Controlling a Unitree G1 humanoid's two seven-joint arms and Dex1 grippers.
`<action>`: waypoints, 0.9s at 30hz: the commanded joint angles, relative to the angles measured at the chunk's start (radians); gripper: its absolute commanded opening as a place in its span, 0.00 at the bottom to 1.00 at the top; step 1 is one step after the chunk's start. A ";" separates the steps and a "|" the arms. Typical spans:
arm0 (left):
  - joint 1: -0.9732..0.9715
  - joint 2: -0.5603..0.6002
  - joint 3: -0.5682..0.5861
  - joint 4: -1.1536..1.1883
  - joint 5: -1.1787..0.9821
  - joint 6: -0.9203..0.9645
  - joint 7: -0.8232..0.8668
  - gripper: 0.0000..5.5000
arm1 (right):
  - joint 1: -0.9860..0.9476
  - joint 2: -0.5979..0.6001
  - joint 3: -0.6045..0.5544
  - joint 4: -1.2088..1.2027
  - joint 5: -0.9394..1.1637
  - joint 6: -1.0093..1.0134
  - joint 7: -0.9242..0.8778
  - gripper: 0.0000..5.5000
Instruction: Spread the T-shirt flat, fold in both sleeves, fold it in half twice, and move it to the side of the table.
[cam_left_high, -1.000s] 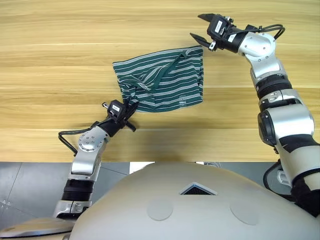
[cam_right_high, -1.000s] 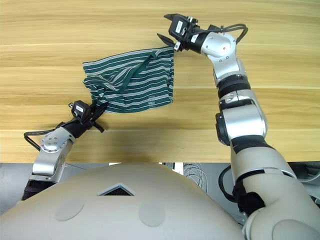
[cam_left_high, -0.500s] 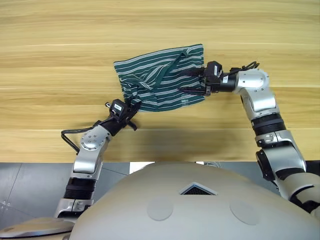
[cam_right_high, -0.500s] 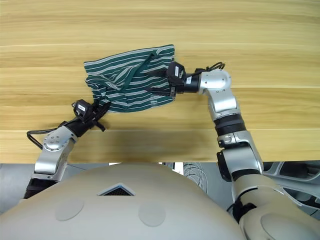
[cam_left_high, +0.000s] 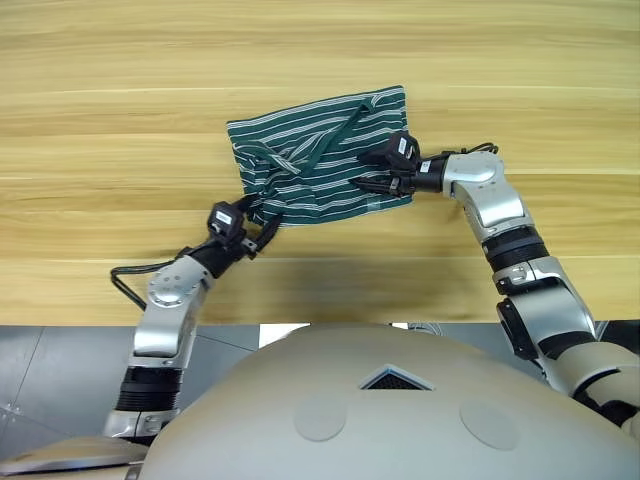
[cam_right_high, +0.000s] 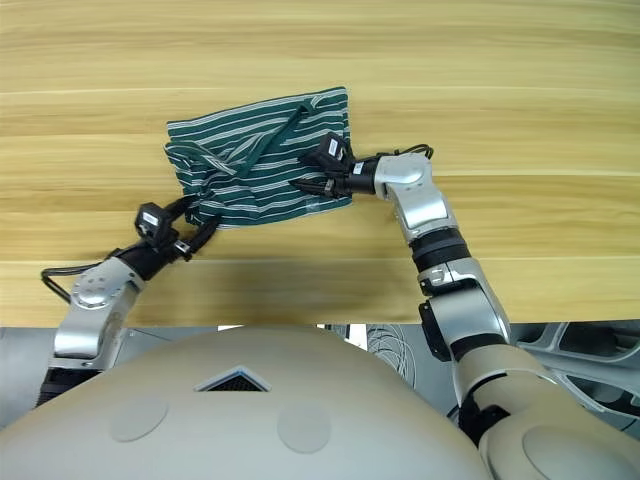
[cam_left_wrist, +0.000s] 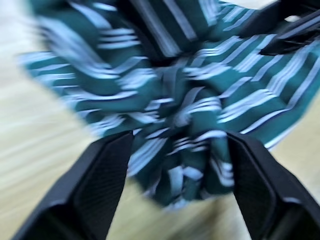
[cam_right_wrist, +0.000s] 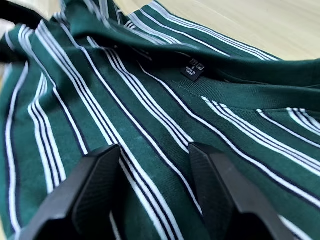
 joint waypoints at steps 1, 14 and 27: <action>-0.009 0.062 0.151 -0.072 -0.044 0.020 0.004 0.71 | -0.003 -0.035 0.026 0.089 -0.073 -0.055 -0.011 0.46; -0.249 0.079 -0.057 -0.213 0.154 0.066 0.029 0.98 | -0.028 -0.106 0.062 0.187 -0.115 -0.336 0.065 0.46; -0.499 0.112 -0.282 0.139 0.433 -0.048 -0.020 0.98 | -0.064 -0.072 0.076 0.183 -0.138 -0.369 0.058 0.46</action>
